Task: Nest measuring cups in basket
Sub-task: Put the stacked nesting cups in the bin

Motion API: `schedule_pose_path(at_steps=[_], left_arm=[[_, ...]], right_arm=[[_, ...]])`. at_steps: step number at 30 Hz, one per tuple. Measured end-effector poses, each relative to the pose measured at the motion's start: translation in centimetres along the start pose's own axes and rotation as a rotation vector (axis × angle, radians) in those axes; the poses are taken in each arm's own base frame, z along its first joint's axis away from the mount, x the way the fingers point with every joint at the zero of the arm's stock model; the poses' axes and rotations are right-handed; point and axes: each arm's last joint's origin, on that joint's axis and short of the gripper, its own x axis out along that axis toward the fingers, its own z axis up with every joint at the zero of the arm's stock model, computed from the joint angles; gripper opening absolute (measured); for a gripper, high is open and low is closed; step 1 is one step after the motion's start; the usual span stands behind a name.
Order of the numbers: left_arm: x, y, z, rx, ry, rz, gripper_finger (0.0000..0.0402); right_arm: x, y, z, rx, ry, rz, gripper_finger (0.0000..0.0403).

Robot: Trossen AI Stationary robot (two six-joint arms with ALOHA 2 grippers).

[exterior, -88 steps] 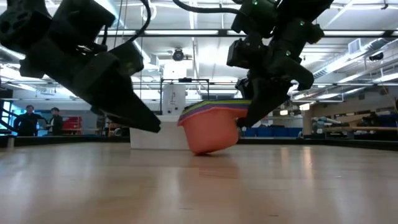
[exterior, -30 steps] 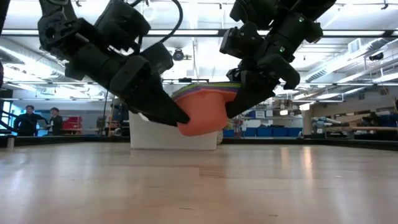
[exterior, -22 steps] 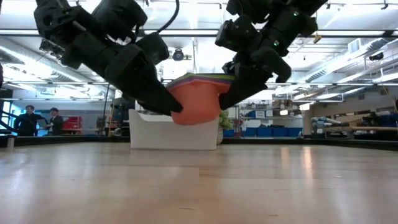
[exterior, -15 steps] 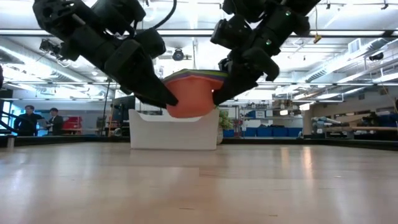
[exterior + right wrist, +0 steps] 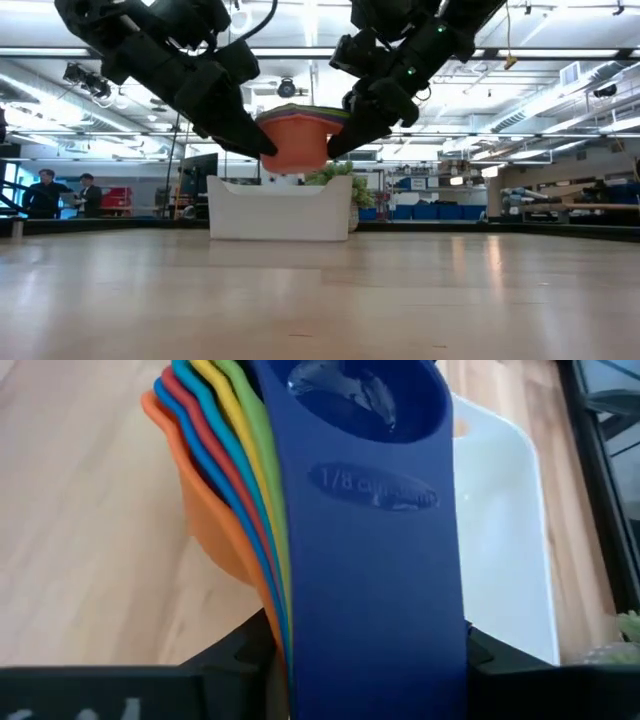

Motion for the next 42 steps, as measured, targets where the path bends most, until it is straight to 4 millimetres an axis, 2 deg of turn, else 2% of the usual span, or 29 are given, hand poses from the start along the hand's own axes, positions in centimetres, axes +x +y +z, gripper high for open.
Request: schedule_pose_path(at_steps=[5,21,33,36,42], left_arm=[[-0.1,1.2,0.2,0.0,-0.002,0.029,0.0336],[0.1,4.9,-0.1,0.05,0.025,0.102,0.0336],[0.0,7.1,-0.3,0.012,0.034,0.104,0.0336],[-0.1,7.3,-0.4,0.001,0.049,0.099,0.0336],[0.3,7.3,-1.0,-0.031,0.09,0.097,0.0336]], right_arm=[[0.1,-1.4,-0.3,0.03,-0.012,0.002,0.0158],[0.1,-4.0,-0.5,0.031,-0.084,-0.005,0.0158],[0.2,-6.1,-1.8,0.075,-0.113,0.052,0.0158],[0.8,-6.3,-2.0,0.077,-0.123,0.056,0.0158],[3.4,-6.6,-3.3,0.097,-0.071,0.074,0.0151]])
